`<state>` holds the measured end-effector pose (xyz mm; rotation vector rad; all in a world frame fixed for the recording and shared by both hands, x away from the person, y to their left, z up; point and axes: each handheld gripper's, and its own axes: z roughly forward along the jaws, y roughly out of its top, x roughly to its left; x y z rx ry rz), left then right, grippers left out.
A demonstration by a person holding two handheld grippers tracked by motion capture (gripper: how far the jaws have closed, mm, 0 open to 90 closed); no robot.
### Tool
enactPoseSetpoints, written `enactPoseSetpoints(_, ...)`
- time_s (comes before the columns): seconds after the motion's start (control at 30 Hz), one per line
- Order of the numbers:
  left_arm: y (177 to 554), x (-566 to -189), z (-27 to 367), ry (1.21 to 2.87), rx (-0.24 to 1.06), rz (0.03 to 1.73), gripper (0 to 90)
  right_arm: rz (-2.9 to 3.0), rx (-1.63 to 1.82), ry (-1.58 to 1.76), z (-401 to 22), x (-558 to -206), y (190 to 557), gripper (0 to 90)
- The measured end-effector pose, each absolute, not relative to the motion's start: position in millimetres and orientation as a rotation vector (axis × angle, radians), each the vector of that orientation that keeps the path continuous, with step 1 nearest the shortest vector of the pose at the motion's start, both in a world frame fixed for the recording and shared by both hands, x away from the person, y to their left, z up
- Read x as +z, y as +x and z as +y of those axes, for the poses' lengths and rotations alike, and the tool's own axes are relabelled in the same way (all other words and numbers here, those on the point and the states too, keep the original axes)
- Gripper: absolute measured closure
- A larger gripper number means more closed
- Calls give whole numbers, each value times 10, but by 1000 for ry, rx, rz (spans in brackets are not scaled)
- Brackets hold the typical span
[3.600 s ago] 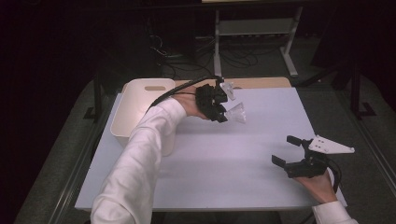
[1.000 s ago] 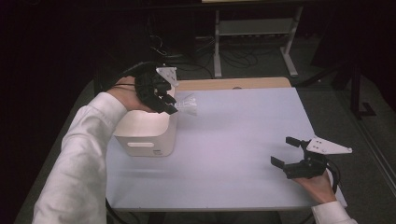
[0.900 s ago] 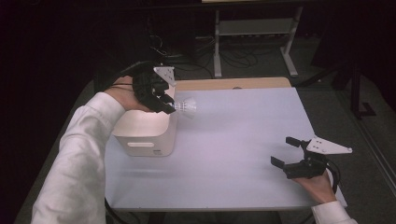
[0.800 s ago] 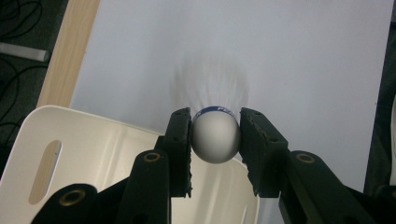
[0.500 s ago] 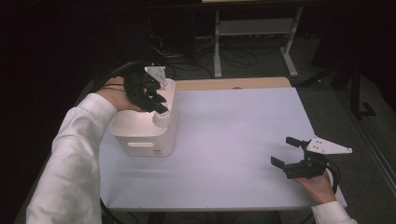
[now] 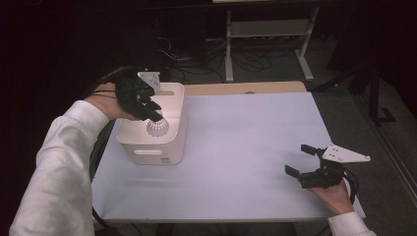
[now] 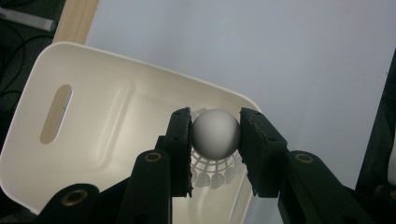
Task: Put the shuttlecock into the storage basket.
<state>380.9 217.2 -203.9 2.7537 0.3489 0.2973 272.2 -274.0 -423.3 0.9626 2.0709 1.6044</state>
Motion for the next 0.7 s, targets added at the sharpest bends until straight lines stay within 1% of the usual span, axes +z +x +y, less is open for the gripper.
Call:
enactPoseSetpoints(0.3,3785,-2086,2264,2778,290,376,648,2072,1600,962,-2743,-4236,2724,0)
enactPoseSetpoints(0.7,3823,-2253,2231,2807,265,361,648,2073,1597,961,-2745,-4237,2723,0)
